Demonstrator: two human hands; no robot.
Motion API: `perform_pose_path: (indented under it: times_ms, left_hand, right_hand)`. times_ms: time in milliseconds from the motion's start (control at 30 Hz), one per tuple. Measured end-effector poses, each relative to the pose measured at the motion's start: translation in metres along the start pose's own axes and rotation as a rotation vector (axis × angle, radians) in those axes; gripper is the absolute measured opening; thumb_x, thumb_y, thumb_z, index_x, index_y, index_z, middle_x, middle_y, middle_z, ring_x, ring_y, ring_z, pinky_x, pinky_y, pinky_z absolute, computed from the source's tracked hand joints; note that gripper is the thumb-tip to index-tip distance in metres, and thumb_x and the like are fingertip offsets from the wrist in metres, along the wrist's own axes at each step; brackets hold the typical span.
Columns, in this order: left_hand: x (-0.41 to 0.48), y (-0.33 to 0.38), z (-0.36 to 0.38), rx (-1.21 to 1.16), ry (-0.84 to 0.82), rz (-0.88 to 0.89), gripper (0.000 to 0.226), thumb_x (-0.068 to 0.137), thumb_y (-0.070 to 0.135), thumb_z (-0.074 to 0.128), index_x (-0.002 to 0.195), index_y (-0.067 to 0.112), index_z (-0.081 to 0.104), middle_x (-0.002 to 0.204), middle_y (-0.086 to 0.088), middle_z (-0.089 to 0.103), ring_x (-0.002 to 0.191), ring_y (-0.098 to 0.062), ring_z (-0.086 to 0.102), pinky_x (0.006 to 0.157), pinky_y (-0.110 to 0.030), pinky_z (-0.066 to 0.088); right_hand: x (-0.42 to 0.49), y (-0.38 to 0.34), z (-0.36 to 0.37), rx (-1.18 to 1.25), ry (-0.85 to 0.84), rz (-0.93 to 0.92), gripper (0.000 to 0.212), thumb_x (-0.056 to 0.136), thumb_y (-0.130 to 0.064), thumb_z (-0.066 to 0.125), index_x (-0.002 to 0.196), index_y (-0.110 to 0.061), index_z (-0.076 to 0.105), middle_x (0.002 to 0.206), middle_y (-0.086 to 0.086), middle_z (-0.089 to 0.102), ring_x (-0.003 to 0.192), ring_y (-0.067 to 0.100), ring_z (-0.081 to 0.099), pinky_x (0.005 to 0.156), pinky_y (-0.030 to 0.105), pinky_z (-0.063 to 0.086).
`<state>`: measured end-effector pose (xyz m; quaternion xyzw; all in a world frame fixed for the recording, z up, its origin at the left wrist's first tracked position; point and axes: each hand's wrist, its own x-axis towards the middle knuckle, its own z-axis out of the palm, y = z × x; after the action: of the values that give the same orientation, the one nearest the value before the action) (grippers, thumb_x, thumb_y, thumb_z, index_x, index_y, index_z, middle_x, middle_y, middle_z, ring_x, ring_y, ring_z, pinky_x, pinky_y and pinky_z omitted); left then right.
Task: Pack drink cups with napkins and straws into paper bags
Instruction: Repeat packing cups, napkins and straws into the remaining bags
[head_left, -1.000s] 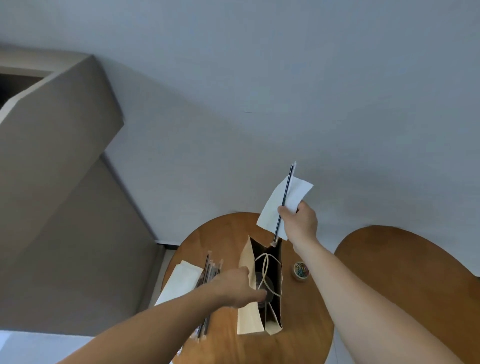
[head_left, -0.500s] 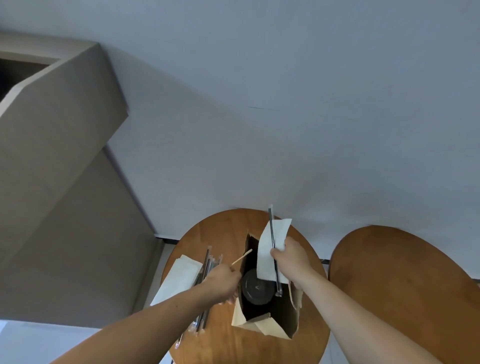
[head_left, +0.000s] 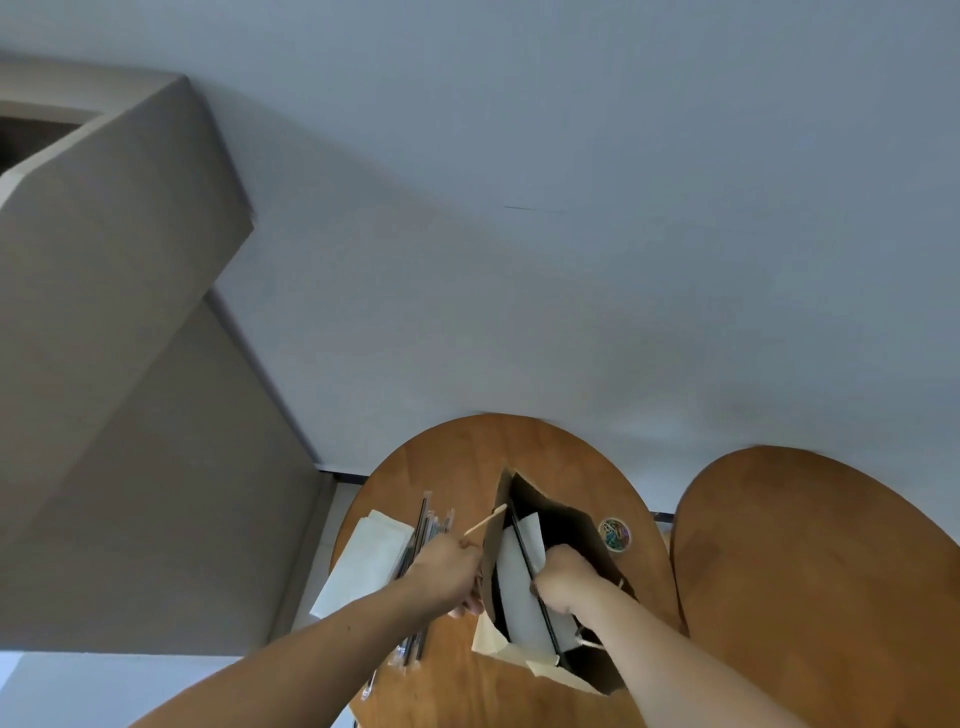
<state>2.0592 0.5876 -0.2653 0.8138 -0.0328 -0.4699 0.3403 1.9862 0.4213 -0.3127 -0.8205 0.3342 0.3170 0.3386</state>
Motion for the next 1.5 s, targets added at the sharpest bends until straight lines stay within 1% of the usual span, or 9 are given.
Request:
perform_pose_path:
  times_ms: [167,367,667,833,933,1133,1200,1333,1500]
  left_hand:
    - [-0.002,-0.004,0.003,0.053,0.001,0.015,0.031,0.104,0.02,0.038,0.086,0.011,0.061,0.058,0.001,0.065,0.053,-0.009,0.066,0.052,-0.013,0.052]
    - [-0.001,-0.001,0.001,-0.006,0.0,-0.024,0.031,0.104,0.02,0.037,0.106,0.006,0.064,0.055,-0.001,0.068,0.05,-0.009,0.066,0.057,-0.018,0.056]
    - [-0.004,0.001,0.011,-0.044,-0.04,0.006,0.027,0.101,0.022,0.04,0.088,0.02,0.063,0.062,-0.002,0.069,0.055,-0.013,0.069,0.053,-0.021,0.054]
    - [-0.004,0.007,0.007,0.012,-0.027,0.044,0.028,0.101,0.025,0.041,0.105,0.011,0.065,0.095,-0.016,0.073,0.072,-0.021,0.072,0.069,-0.035,0.06]
    - [-0.006,0.011,0.007,0.039,-0.019,0.087,0.027,0.101,0.024,0.041,0.106,0.013,0.065,0.101,-0.01,0.071,0.075,-0.016,0.072,0.07,-0.034,0.06]
    - [-0.006,0.016,0.011,0.054,-0.069,0.161,0.016,0.097,0.026,0.047,0.106,0.017,0.056,0.1,-0.008,0.058,0.089,-0.024,0.06,0.085,-0.045,0.057]
    - [-0.005,0.015,0.012,0.073,-0.102,0.164,0.028,0.093,0.029,0.051,0.117,0.013,0.054,0.106,-0.006,0.054,0.093,-0.023,0.057,0.089,-0.048,0.055]
    - [-0.002,0.013,0.021,0.089,-0.271,0.147,0.073,0.088,0.031,0.06,0.151,0.02,0.027,0.148,-0.006,0.04,0.128,-0.028,0.047,0.086,-0.034,0.051]
    - [-0.001,0.017,0.038,0.165,-0.327,0.179,0.068,0.072,0.032,0.074,0.132,0.025,0.045,0.122,0.003,0.058,0.109,-0.014,0.056,0.101,-0.036,0.048]
  right_hand:
    - [0.024,0.0,0.01,0.354,-0.006,0.058,0.009,0.091,-0.016,0.062,0.094,-0.024,0.062,0.095,0.001,0.067,0.087,0.019,0.062,0.075,0.034,0.052]
    - [0.037,0.009,0.024,0.035,0.118,0.057,0.005,0.094,-0.02,0.059,0.092,-0.024,0.061,0.089,-0.004,0.065,0.076,0.011,0.058,0.069,0.024,0.047]
    - [0.026,0.013,0.026,-0.202,0.299,-0.034,0.025,0.094,-0.022,0.06,0.117,-0.016,0.052,0.111,0.002,0.065,0.102,0.019,0.065,0.08,0.024,0.05]
    - [0.005,-0.012,-0.004,-0.206,0.312,-0.118,0.033,0.093,-0.026,0.062,0.122,-0.012,0.054,0.119,0.006,0.06,0.106,0.023,0.062,0.088,0.03,0.051]
    - [-0.018,-0.022,-0.038,-0.214,0.326,-0.223,0.029,0.09,-0.038,0.061,0.109,-0.015,0.064,0.105,0.003,0.066,0.092,0.023,0.064,0.08,0.039,0.057]
    - [-0.048,0.005,-0.084,0.089,0.632,-0.263,0.049,0.094,-0.052,0.052,0.133,-0.022,0.055,0.132,-0.004,0.058,0.117,0.016,0.057,0.085,0.024,0.043]
    - [-0.052,0.024,-0.083,0.16,0.573,-0.156,0.054,0.096,-0.057,0.043,0.134,-0.019,0.053,0.13,-0.001,0.06,0.115,0.018,0.059,0.089,0.031,0.048]
    - [-0.055,0.044,-0.054,0.541,0.149,0.066,0.052,0.1,-0.054,0.039,0.135,-0.018,0.049,0.115,0.004,0.06,0.097,0.025,0.064,0.073,0.039,0.06]
    - [-0.059,0.03,-0.029,0.729,-0.018,-0.008,0.027,0.103,-0.034,0.042,0.119,-0.018,0.057,0.105,0.009,0.065,0.079,0.029,0.073,0.071,0.04,0.062]
